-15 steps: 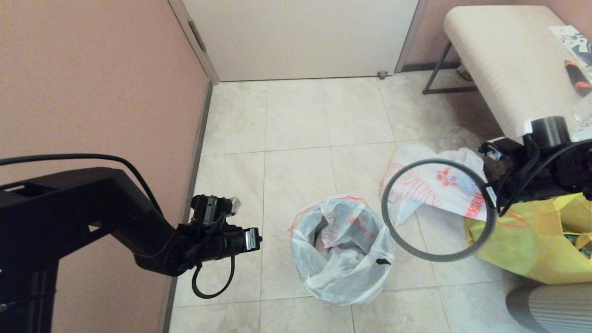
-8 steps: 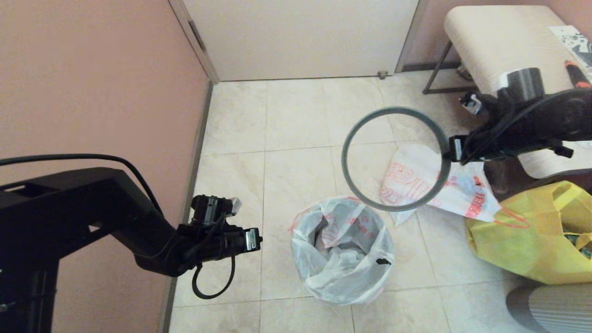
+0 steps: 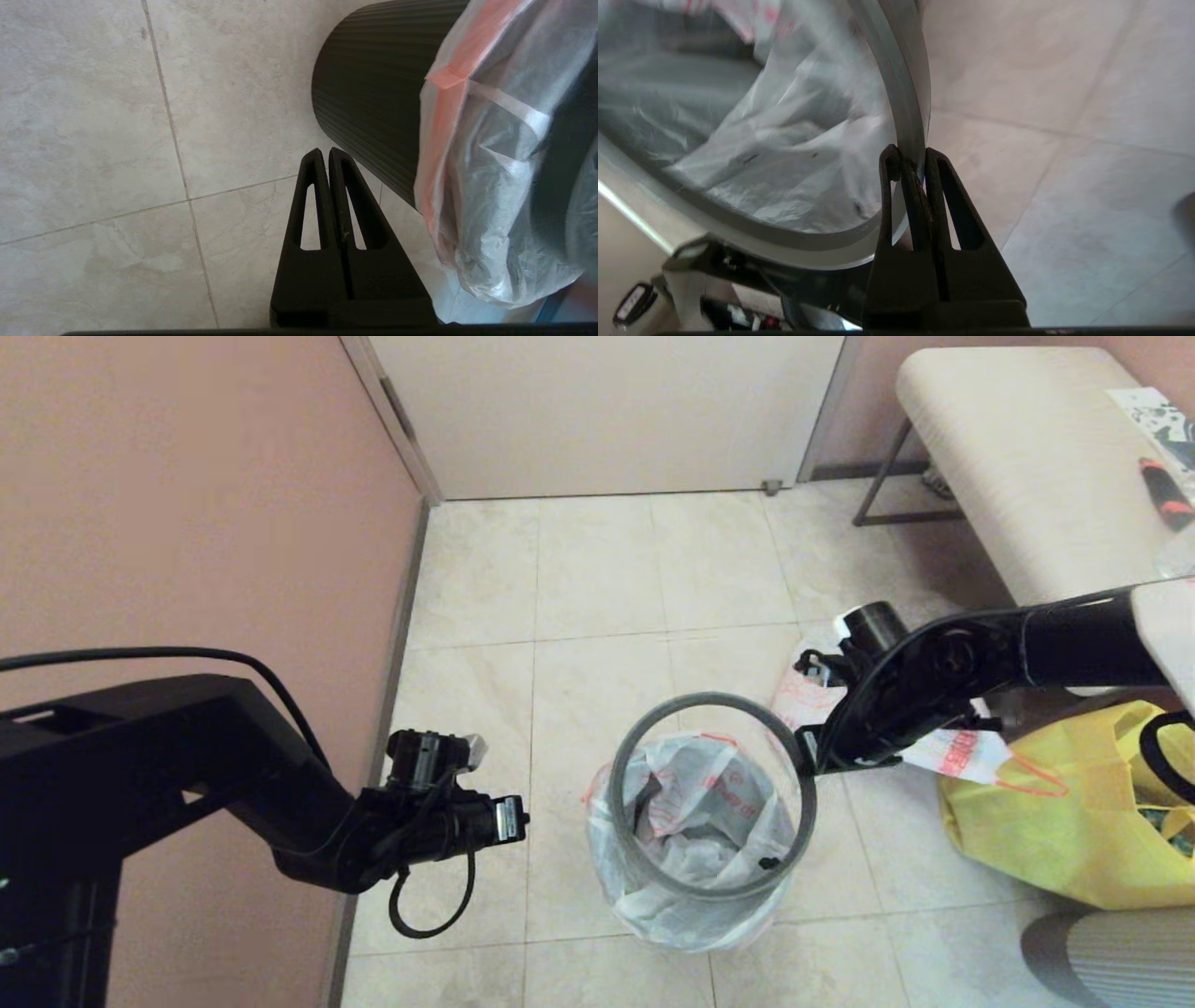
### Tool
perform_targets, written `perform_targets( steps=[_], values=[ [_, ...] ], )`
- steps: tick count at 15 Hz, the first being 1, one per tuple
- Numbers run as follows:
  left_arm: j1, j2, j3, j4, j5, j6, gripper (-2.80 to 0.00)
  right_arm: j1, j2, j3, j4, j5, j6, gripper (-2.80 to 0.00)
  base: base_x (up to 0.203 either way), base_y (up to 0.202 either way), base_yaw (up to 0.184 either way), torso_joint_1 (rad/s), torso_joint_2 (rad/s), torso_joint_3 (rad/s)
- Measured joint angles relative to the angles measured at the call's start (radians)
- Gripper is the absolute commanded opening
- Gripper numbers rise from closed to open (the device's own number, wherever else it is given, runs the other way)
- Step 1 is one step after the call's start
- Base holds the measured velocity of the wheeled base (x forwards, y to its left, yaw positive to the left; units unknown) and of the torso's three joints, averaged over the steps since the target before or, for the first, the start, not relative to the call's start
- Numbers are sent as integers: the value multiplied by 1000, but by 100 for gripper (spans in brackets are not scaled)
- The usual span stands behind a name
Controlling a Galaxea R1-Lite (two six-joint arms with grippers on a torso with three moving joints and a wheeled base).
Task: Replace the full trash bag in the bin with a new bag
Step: Place the trash can ring on the trash can
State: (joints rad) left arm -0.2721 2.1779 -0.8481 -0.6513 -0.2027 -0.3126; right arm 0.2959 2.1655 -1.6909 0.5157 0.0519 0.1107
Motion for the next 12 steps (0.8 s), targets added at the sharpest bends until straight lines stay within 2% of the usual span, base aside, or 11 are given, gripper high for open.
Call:
perform_targets(
  steps=[4,8,12],
  values=[
    [0,1,0,0,1,1,-280,14,82,-1,-43,-17,6,-280,0,0,0,0,0,0],
    [0,3,0,0,2,1,-280,40,101,5,-62,-26,52,-280,0,0,0,0,0,0],
    [0,3,0,0,1,2,-280,73,39,103,-166,-78,56,-280,0,0,0,0,0,0]
  ],
)
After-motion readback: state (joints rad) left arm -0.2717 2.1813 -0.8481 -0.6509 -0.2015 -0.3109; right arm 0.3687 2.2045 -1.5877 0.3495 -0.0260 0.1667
